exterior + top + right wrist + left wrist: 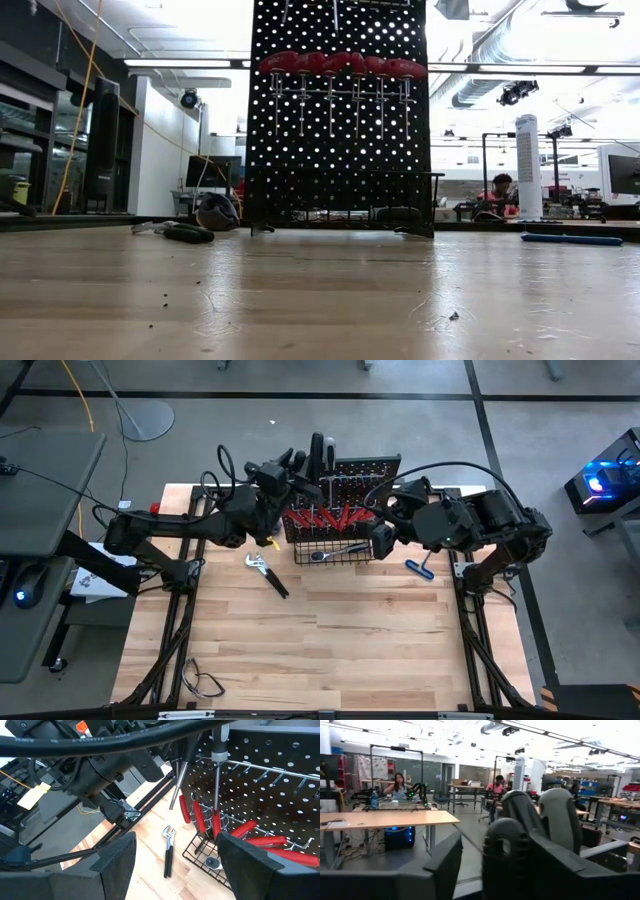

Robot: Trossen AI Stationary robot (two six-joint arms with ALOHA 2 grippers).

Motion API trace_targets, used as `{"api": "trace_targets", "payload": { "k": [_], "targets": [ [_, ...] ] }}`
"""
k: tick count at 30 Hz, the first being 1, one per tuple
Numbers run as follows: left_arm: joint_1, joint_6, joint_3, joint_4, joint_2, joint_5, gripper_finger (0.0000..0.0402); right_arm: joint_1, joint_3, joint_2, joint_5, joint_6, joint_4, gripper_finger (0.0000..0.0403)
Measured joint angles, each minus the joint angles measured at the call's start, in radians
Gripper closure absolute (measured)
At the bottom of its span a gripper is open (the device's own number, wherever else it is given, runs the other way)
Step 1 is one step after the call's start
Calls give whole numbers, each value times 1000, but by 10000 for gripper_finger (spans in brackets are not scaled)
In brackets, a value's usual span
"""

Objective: Hang tools onto peg board
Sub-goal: Hang the blue pick tool on the peg board

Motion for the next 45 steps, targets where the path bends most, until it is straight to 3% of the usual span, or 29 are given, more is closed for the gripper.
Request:
{"api": "trace_targets", "payload": {
  "k": [9, 23, 27, 31, 35, 39, 42, 45],
  "targets": [
    [-2, 1, 0, 0, -13, -22, 182, 0, 0, 0, -1, -2, -1, 137],
    [-123, 106, 0, -7, -214, -34, 181, 2, 0, 0, -46, -2, -15, 137],
    [-215, 119, 0, -109, -266, -38, 181, 2, 0, 0, -61, 0, -21, 137],
    [-311, 36, 0, -318, -302, -91, 181, 2, 0, 0, -61, 0, -33, 137],
    [-399, -207, 0, -617, -325, -110, 181, 2, 0, 5, -69, 28, -84, 137],
    [-459, -749, -1, -1091, -340, -19, 181, 2, -26, 38, -199, 149, -234, 137],
    [-479, -1221, -51, -1444, -342, 69, 181, 12, -166, 63, -307, 202, -268, 141],
    [-519, -1558, -167, -1581, -352, 112, 181, 35, -403, 65, -410, 244, -224, 168]
  ]
}}
